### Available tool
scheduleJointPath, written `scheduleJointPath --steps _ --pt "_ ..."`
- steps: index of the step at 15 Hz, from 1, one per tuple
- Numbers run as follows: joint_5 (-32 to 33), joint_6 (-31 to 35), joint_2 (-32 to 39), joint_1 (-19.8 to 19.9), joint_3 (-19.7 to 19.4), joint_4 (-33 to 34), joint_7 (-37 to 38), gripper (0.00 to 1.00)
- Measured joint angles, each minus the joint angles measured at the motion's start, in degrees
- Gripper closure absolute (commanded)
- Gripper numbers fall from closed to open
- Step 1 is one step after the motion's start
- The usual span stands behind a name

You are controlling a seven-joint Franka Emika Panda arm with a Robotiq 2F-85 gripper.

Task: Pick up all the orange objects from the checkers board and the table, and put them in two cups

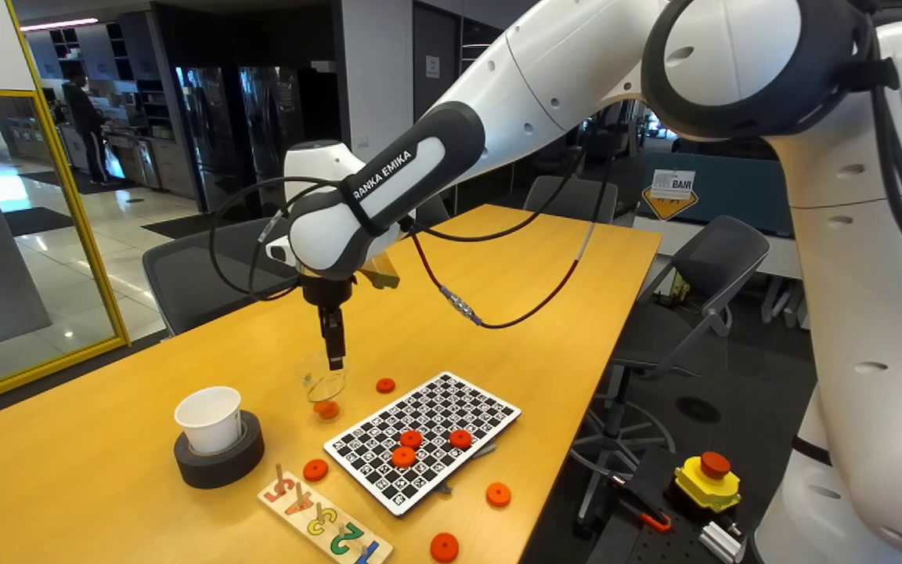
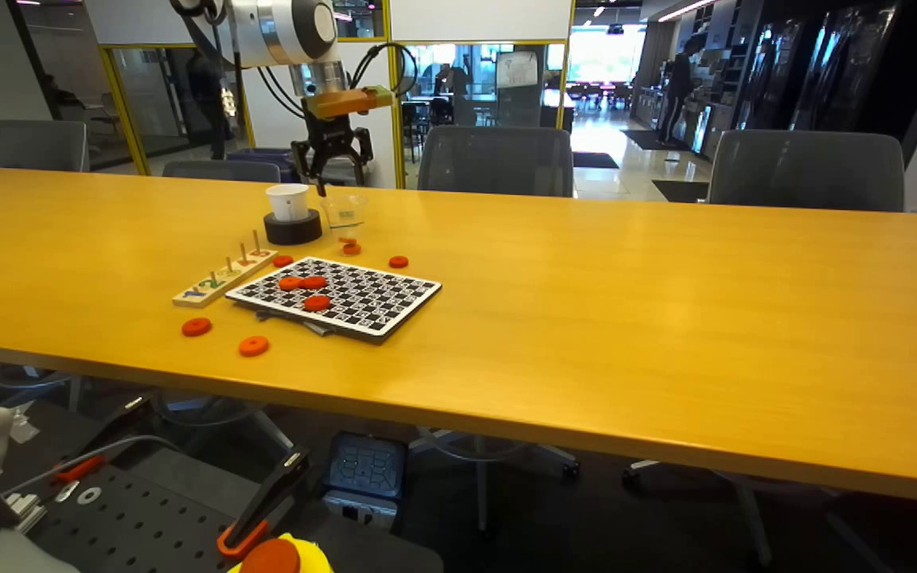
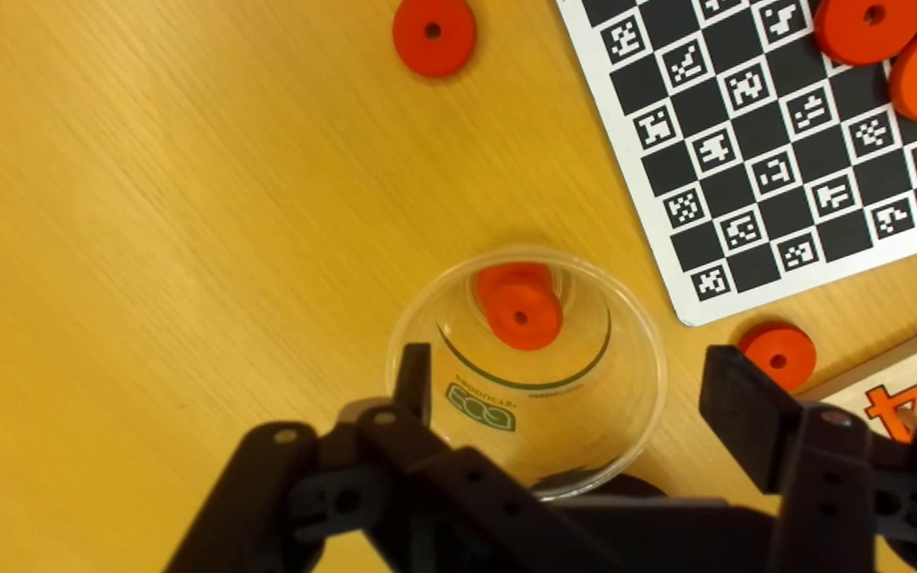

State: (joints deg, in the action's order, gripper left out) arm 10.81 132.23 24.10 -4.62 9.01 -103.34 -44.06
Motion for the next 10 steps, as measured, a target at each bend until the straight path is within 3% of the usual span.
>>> scheduleJointPath --steps 10 --pt "0.0 -0.1 -1.8 1.5 -3.3 -1.9 4.5 0.00"
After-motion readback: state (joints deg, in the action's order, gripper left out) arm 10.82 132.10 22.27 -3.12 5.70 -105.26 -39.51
